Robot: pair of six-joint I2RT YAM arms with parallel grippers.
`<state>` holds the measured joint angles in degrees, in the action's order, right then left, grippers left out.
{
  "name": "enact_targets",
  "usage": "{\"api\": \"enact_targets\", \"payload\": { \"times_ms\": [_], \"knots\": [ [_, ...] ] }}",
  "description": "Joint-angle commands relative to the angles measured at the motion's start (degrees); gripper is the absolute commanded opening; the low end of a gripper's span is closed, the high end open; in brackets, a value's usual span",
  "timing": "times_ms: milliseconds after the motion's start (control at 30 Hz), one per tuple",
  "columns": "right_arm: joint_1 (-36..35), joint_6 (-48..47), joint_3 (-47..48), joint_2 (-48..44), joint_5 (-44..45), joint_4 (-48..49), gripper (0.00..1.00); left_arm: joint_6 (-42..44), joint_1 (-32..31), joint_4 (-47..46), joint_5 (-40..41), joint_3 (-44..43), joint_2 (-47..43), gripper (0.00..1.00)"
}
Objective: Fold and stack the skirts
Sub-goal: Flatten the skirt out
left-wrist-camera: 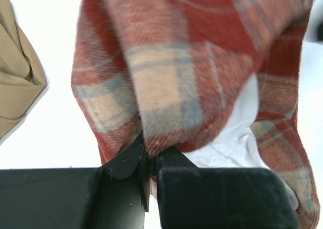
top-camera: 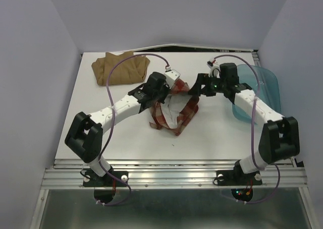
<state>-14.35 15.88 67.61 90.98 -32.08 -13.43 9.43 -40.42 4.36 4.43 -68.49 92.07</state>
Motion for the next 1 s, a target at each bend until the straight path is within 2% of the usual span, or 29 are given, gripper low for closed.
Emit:
{"api": "enact_targets", "payload": {
  "times_ms": [0, 133, 233, 300, 467, 700, 833, 967],
  "knots": [
    [0.6, 0.5, -7.3, -10.0, 0.9, -3.3, 0.85, -2.7, 2.1, 1.9, -2.3, -3.7, 1.1, 0.00],
    [0.6, 1.9, -11.7, -8.7, -4.3, -0.8, 0.82, -3.2, 2.9, 2.7, -4.2, -4.5, 2.3, 0.00],
    [0.6, 0.2, -13.1, -6.0, -2.2, -0.3, 0.81, -3.3, 3.0, 3.3, -4.2, -5.3, 2.9, 0.00],
    [0.6, 0.5, -15.7, -5.6, -3.8, -0.1, 0.77, -3.1, 3.2, 3.5, -4.2, -5.8, 3.3, 0.00],
    [0.6, 6.7, -23.6, -7.1, -8.2, 12.7, 0.58, -6.0, 8.6, 5.0, -6.4, -7.9, 4.8, 0.00],
    [0.6, 15.0, -23.6, -2.7, -10.7, 22.1, 0.47, -7.8, 13.8, 6.1, -12.9, -9.1, 7.2, 0.00],
    [-0.8, 19.1, -23.4, -1.6, -11.7, 26.0, 0.47, -8.4, 14.6, 5.7, -14.3, -8.0, 7.9, 0.00],
    [-2.2, 22.1, -23.0, 1.7, -13.0, 26.2, 0.53, -10.8, 17.0, 5.5, -17.0, -7.6, 10.0, 0.00]
  ]
}}
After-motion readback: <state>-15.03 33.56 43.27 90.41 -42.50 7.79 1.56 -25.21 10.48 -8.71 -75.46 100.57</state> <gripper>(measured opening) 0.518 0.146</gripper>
